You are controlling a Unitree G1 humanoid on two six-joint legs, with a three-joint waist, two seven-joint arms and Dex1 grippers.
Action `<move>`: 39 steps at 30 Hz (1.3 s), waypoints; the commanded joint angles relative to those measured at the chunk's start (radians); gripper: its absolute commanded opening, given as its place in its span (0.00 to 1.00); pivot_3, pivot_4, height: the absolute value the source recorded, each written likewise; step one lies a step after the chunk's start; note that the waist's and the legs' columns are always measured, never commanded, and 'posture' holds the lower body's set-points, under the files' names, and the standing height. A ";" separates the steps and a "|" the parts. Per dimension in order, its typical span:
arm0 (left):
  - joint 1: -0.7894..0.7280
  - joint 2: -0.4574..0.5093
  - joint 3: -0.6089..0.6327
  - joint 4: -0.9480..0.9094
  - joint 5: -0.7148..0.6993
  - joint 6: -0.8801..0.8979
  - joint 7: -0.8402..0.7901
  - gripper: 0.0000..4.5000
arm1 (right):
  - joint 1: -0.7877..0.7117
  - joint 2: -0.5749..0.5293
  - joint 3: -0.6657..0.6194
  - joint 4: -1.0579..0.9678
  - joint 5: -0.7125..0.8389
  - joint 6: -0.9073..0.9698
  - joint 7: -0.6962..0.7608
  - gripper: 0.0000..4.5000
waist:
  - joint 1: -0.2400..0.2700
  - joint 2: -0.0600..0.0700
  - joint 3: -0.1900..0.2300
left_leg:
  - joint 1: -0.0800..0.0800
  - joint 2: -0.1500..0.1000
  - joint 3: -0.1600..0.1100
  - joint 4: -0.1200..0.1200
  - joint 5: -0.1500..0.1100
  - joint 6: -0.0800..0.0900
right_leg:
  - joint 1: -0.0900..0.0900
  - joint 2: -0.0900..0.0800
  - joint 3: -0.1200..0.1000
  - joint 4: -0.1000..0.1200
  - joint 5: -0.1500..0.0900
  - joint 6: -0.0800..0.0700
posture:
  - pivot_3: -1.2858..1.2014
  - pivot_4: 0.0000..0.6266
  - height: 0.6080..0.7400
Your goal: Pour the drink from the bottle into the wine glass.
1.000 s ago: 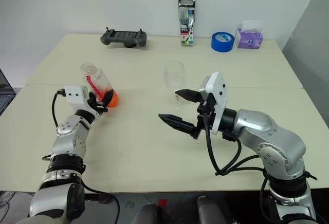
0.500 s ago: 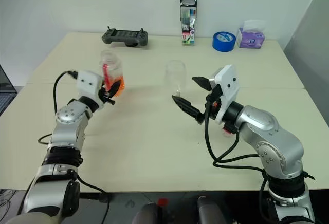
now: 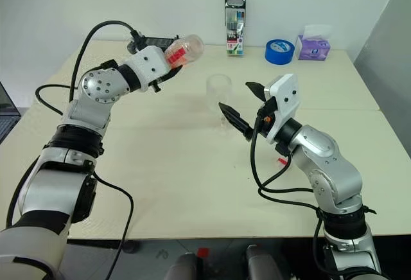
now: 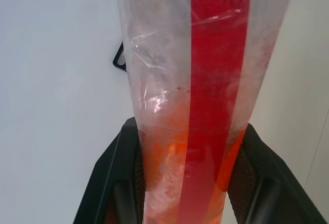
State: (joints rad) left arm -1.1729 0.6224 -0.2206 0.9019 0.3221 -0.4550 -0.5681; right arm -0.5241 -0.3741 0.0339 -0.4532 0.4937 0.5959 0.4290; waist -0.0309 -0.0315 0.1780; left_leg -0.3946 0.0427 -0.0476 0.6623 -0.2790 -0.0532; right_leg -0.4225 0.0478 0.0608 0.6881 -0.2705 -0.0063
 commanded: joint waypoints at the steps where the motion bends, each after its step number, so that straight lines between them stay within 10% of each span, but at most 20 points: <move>1: -0.095 0.034 -0.046 0.053 0.094 -0.098 0.073 0.37 | -0.004 0.007 -0.016 -0.033 0.005 -0.019 0.003 1.00 | 0.000 0.000 0.000 | 0.000 0.000 0.000 0.000 0.000 0.000 | 0.000 0.000 0.000 0.000 0.000 0.000 | 0.52 0.24 1.00; 39: -0.351 0.043 -0.303 0.318 0.472 -0.253 0.390 0.37 | 0.025 0.010 -0.032 -0.085 0.005 0.018 -0.045 1.00 | 0.000 0.000 0.000 | 0.001 -0.001 0.000 0.003 0.000 0.000 | -0.002 0.000 0.001 0.009 0.000 0.000 | 0.52 0.24 1.00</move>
State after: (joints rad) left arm -1.4717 0.6445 -0.5272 1.2245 0.7920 -0.7064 -0.2057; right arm -0.4954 -0.3648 0.0227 -0.4969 0.4937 0.6222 0.3904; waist -0.0307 -0.0315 0.1780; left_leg -0.3933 0.0421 -0.0473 0.6652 -0.2786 -0.0532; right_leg -0.4242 0.0477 0.0613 0.6969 -0.2706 -0.0062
